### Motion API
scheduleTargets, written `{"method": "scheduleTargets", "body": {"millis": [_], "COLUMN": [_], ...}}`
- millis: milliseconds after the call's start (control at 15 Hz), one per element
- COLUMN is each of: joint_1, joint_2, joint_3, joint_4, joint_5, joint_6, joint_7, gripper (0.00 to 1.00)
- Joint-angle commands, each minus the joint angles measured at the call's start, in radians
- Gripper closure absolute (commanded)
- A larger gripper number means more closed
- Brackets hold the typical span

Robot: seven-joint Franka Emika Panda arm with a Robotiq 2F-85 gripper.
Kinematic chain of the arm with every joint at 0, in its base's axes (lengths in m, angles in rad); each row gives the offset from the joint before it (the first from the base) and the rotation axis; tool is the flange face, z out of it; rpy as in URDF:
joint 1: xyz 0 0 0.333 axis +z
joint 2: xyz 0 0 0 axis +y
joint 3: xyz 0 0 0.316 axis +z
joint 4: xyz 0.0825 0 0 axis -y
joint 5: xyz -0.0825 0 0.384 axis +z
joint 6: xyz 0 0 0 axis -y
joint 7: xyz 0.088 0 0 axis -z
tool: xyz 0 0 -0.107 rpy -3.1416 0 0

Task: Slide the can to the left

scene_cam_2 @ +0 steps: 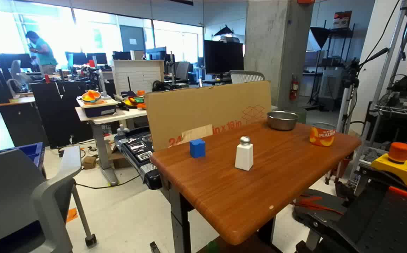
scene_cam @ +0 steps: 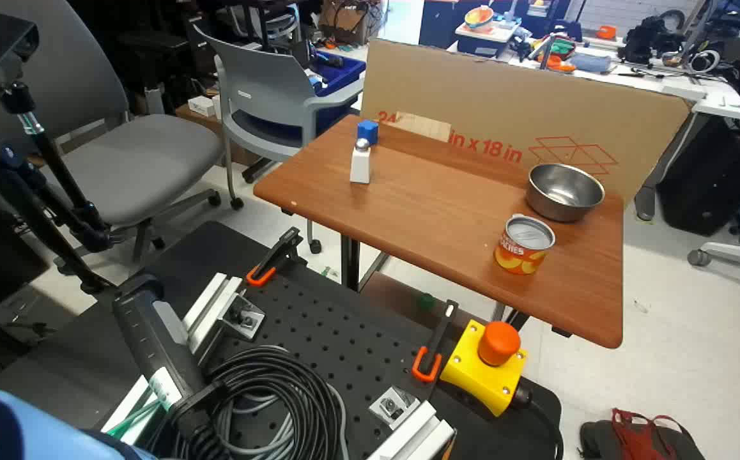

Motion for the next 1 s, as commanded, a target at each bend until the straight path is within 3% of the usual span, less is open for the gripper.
{"method": "scheduleTargets", "body": {"millis": [0,667,933], "joint_1": [-0.006,-0.011,-0.078], "joint_2": [0.001,0.002,-0.007], "joint_3": [0.005,0.003,-0.066], "joint_4": [0.003,0.004,0.005], "joint_5": [0.002,-0.003,-0.064], "joint_6": [-0.002,0.002,0.057], "joint_7": [-0.002,0.0,-0.026], "gripper": [0.0,0.0,0.0]}}
